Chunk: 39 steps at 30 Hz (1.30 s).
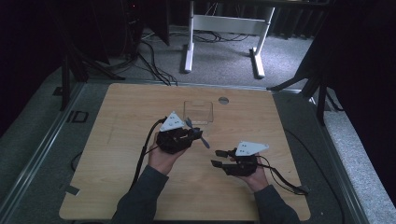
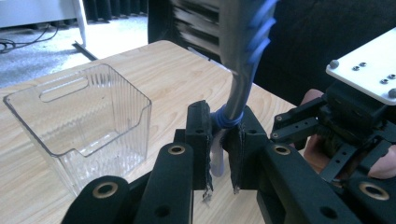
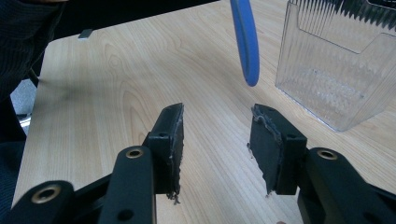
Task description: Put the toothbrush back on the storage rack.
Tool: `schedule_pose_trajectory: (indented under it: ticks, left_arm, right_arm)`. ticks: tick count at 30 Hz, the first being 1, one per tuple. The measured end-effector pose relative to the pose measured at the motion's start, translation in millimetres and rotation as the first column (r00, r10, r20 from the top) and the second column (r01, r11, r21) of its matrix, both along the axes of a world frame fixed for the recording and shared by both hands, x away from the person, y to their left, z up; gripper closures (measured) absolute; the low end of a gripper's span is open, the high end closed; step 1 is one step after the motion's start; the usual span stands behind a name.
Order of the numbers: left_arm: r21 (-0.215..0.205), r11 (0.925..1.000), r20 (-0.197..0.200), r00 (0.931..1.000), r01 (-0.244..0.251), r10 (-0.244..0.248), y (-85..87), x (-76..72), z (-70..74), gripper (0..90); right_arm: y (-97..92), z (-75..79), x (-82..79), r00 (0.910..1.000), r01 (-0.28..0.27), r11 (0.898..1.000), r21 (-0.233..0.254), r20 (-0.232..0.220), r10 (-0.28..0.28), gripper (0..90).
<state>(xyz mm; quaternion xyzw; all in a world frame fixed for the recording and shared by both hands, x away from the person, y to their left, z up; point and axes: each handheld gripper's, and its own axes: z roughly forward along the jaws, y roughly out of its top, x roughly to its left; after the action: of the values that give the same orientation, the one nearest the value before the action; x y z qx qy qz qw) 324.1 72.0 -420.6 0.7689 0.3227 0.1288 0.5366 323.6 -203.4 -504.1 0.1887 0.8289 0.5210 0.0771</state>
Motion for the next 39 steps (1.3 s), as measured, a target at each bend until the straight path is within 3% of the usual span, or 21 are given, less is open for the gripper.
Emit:
schedule_pose_trajectory:
  ticks: [39]
  left_arm:
    - [0.024,0.9969,0.035,0.9966,-0.075,0.074,6.6,18.9,-1.8,79.7]
  right_arm:
    - [2.9,-3.7,-1.3,0.9999,-0.012,1.0,-0.022,-0.003,0.012,54.7]
